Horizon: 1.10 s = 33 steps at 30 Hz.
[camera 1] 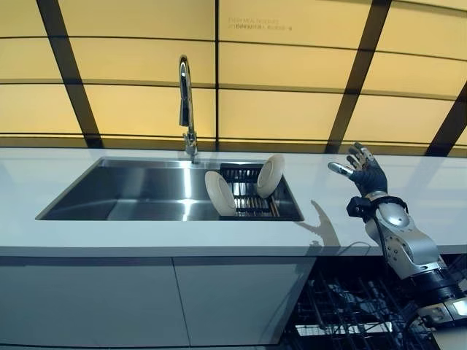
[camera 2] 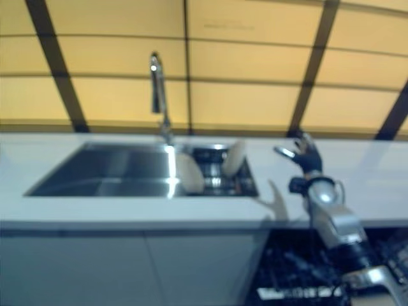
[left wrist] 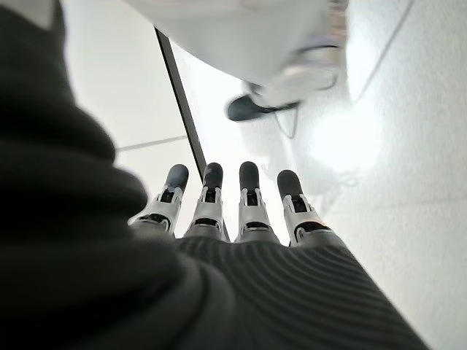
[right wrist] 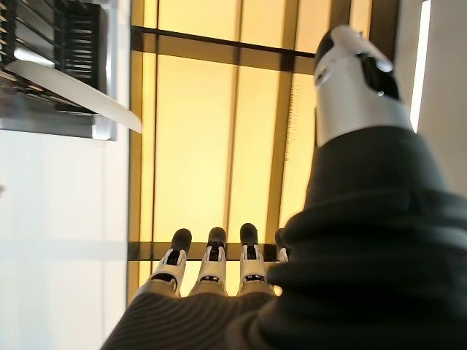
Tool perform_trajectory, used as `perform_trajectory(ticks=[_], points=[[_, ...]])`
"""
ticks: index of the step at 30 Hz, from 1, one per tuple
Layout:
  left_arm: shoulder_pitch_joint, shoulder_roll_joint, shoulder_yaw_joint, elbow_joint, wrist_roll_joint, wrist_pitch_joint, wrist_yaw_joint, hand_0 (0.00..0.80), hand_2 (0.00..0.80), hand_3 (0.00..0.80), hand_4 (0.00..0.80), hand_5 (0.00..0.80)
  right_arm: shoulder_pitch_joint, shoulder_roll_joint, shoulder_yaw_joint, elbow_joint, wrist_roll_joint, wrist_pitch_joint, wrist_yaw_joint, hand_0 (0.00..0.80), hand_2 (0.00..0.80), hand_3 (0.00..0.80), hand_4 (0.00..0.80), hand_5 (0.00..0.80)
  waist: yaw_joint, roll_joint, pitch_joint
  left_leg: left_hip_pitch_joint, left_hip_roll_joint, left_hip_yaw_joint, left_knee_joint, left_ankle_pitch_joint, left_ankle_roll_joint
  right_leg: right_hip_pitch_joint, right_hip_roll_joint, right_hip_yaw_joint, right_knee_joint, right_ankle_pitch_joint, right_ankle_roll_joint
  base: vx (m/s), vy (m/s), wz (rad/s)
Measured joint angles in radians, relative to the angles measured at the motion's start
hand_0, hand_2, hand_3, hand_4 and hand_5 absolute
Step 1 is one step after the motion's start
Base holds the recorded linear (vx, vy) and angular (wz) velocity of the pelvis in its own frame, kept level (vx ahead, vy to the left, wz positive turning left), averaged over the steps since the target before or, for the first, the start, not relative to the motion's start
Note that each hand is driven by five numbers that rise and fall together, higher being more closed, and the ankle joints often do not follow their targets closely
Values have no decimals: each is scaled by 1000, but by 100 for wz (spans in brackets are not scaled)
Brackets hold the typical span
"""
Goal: Take plates into dishwasher
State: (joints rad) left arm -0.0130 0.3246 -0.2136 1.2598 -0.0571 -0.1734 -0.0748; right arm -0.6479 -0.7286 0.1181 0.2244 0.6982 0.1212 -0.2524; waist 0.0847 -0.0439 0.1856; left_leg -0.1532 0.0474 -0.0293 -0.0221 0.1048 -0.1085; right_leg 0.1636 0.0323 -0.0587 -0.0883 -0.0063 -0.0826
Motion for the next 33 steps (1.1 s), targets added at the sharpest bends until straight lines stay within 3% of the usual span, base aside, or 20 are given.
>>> perform_trajectory(ticks=[3,5,7,9,13,17,19,21,23,27,28,30,31,32,33], points=[[-1,-4,0,5,-3,3,2,0,0,0,0,0,1,-26,1,0,0,0,37,0,0,0,0,0,-20,23,-7,7,41,34,20,-1,3,16,-11,24,4,-31,54,162,276,-43],[-4,-4,0,2,-7,3,6,0,0,0,0,0,3,-43,-1,2,-1,0,57,0,0,0,0,0,-39,5,-8,31,12,107,12,74,89,22,-51,27,30,-66,114,126,225,-29],[-23,6,0,-3,-26,3,12,0,0,0,0,0,7,-43,-6,1,0,-1,75,0,0,0,0,0,-41,-35,-23,55,-45,135,-10,60,121,24,-122,13,42,-87,149,106,201,-23],[-65,12,-1,-14,-37,1,18,0,0,0,0,0,7,-44,-22,4,0,-1,87,0,0,0,0,0,-40,-51,-27,57,-78,141,-10,46,143,23,-156,-2,48,-93,163,101,181,1],[-117,18,-9,-32,-37,-8,18,0,0,0,0,0,8,-41,-28,45,0,-2,96,0,0,0,0,0,-30,-59,-26,79,-89,140,-19,19,151,14,-164,-9,97,-89,181,94,201,-1],[-111,25,-63,-16,-37,-7,17,0,0,0,0,0,28,-41,-40,65,-1,-7,107,0,0,0,0,0,-29,-46,-25,91,-49,141,-34,4,163,-111,-137,-19,337,-94,184,97,207,-9],[-100,28,-71,-17,-37,-5,17,0,0,0,0,0,32,-41,-40,65,-2,-7,114,0,0,0,0,0,-41,-44,-24,105,-53,138,-33,-7,181,-191,-156,-36,515,-95,184,104,109,2],[-93,32,-69,-19,-37,7,18,0,0,0,0,0,32,-42,-41,63,-2,-7,114,0,0,0,0,0,-42,-43,-23,130,-65,139,-36,-14,194,-224,-192,-57,583,-116,170,103,-39,3],[-91,49,-59,-24,-37,15,18,0,0,0,0,0,31,-41,-39,53,-3,-7,113,0,0,0,0,0,-40,-41,-23,146,-70,136,-40,-22,194,-230,-212,-67,472,-116,175,145,-139,8],[-79,58,-39,-19,-37,32,32,0,0,0,0,0,23,-40,-28,58,-2,-6,115,0,0,0,0,0,-47,-48,-27,146,-72,117,-60,-16,185,-252,-179,-59,154,-50,246,51,-165,14],[-78,57,-39,-19,-37,33,38,0,0,0,0,0,23,-40,-27,59,-2,-6,115,0,0,0,0,0,-51,-52,-27,144,-75,103,-61,-14,181,-258,-168,-57,114,-15,246,46,-191,39],[-72,61,-38,-24,-37,37,43,0,0,0,0,0,28,-39,-27,65,0,-5,117,0,0,0,0,0,-65,-76,-37,145,-95,72,-61,-15,163,-251,-161,-57,65,41,230,42,-174,55],[-69,62,-38,-23,-37,39,47,0,0,0,0,0,27,-37,-27,69,0,-5,119,0,0,0,0,0,-69,-85,-42,146,-101,62,-61,-17,155,-244,-161,-51,56,83,206,77,-169,61],[-63,61,-38,-24,-37,46,50,0,0,0,0,0,27,-34,-26,71,0,-2,121,0,0,0,0,0,-69,-90,-46,154,-96,45,-61,-20,132,-220,-148,-52,33,132,157,94,-160,32],[-53,61,-36,-30,-36,50,49,0,0,0,0,0,26,-31,-25,71,0,2,125,0,0,0,0,0,-60,-89,-47,160,-80,47,-61,-25,118,-202,-131,-52,7,137,150,102,-154,17]])
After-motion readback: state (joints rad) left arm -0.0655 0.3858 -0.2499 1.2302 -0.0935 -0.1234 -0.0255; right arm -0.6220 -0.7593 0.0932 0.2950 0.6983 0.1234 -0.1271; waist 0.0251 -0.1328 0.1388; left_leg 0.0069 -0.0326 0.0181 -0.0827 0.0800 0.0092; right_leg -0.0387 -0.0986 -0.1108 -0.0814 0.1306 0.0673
